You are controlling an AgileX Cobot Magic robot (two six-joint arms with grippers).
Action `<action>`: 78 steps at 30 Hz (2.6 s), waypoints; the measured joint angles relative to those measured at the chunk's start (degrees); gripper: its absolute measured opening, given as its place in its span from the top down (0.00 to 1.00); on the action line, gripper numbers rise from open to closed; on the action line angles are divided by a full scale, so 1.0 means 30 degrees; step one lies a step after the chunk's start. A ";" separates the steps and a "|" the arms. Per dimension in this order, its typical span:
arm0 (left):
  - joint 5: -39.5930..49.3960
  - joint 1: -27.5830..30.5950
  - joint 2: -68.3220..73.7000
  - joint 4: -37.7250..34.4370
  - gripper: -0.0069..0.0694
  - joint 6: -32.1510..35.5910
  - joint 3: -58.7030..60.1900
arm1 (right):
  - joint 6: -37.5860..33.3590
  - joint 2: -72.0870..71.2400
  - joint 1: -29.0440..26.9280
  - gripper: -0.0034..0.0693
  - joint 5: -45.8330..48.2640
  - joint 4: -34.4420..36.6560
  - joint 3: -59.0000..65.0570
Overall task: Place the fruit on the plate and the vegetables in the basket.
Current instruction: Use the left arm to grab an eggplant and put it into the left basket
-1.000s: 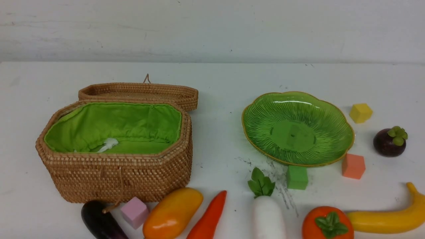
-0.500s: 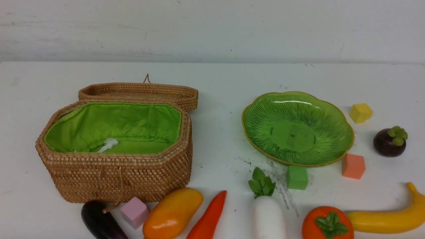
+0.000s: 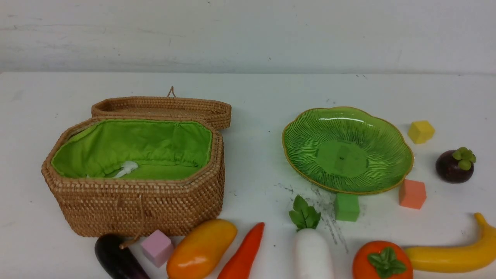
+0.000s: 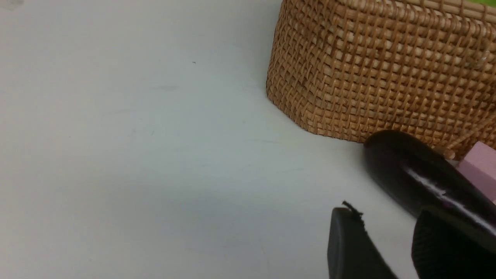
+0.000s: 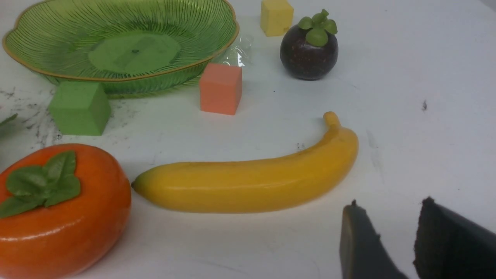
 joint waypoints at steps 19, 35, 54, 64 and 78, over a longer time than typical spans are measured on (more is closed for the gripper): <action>-0.8136 0.0000 0.0000 -0.3610 0.60 -0.0119 0.0006 | 0.0000 0.0000 0.0000 0.62 0.0000 0.0000 0.0000; -0.5677 0.0000 0.2690 -0.4975 0.60 -0.0427 -0.7627 | 0.0000 0.0000 0.0000 0.62 0.0000 0.0000 0.0000; 0.4422 0.0000 1.4270 -0.7345 0.60 -0.2201 -1.1049 | 0.0000 0.0000 0.0000 0.62 0.0000 0.0000 0.0000; 0.5742 -0.2111 1.9683 -0.9677 0.41 -0.1244 -1.1088 | 0.0000 0.0000 0.0000 0.62 0.0000 -0.0019 0.0000; 0.1793 -0.4282 2.7606 -0.8182 0.12 -0.4734 -1.3304 | 0.0000 0.0000 0.0000 0.62 0.0000 -0.0019 0.0000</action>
